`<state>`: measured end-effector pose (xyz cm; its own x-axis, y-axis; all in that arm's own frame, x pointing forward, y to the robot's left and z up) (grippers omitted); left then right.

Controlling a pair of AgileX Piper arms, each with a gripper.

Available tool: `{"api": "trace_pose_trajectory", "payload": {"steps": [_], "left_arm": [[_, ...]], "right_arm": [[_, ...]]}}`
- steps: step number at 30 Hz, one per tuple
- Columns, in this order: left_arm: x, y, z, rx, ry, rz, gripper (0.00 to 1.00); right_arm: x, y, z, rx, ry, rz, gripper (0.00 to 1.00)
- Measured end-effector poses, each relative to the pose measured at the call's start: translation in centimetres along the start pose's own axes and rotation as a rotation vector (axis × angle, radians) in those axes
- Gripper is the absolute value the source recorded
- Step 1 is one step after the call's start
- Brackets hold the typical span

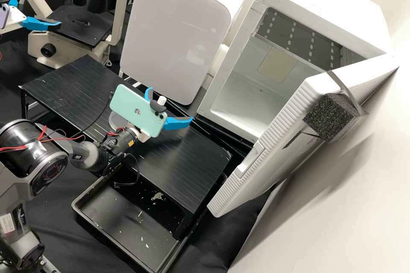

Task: Place the petri dish in the incubator

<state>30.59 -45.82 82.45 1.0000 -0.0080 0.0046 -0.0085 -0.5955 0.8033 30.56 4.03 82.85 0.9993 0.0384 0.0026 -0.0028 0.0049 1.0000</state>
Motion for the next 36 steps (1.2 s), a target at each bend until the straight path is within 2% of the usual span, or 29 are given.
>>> {"api": "trace_pose_trajectory", "payload": {"steps": [9, 14, 16, 21, 23, 27, 36], "left_arm": [[0.0, 0.0, 0.0, 0.0, 0.0, 0.0, 1.0], [0.0, 0.0, 0.0, 0.0, 0.0, 0.0, 1.0], [0.0, 0.0, 0.0, 0.0, 0.0, 0.0, 1.0], [0.0, 0.0, 0.0, 0.0, 0.0, 0.0, 1.0], [0.0, 0.0, 0.0, 0.0, 0.0, 0.0, 1.0], [0.0, 0.0, 0.0, 0.0, 0.0, 0.0, 1.0], [0.0, 0.0, 0.0, 0.0, 0.0, 0.0, 1.0]], "right_arm": [[0.0, 0.0, 0.0, 0.0, 0.0, 0.0, 1.0], [-1.3, 0.0, 0.1, -0.003, 0.006, 0.007, 1.0], [-2.4, 0.3, 0.0, -0.004, 0.024, 0.018, 1.0], [-5.1, 0.9, -0.6, 0.031, 0.093, 0.074, 1.0], [-6.2, 0.9, -0.9, 0.03, 0.126, 0.095, 1.0], [-8.0, -0.5, -1.6, 0.033, 0.186, 0.071, 1.0], [-9.7, -3.4, -1.6, -0.008, 0.182, -0.045, 1.0]]}}
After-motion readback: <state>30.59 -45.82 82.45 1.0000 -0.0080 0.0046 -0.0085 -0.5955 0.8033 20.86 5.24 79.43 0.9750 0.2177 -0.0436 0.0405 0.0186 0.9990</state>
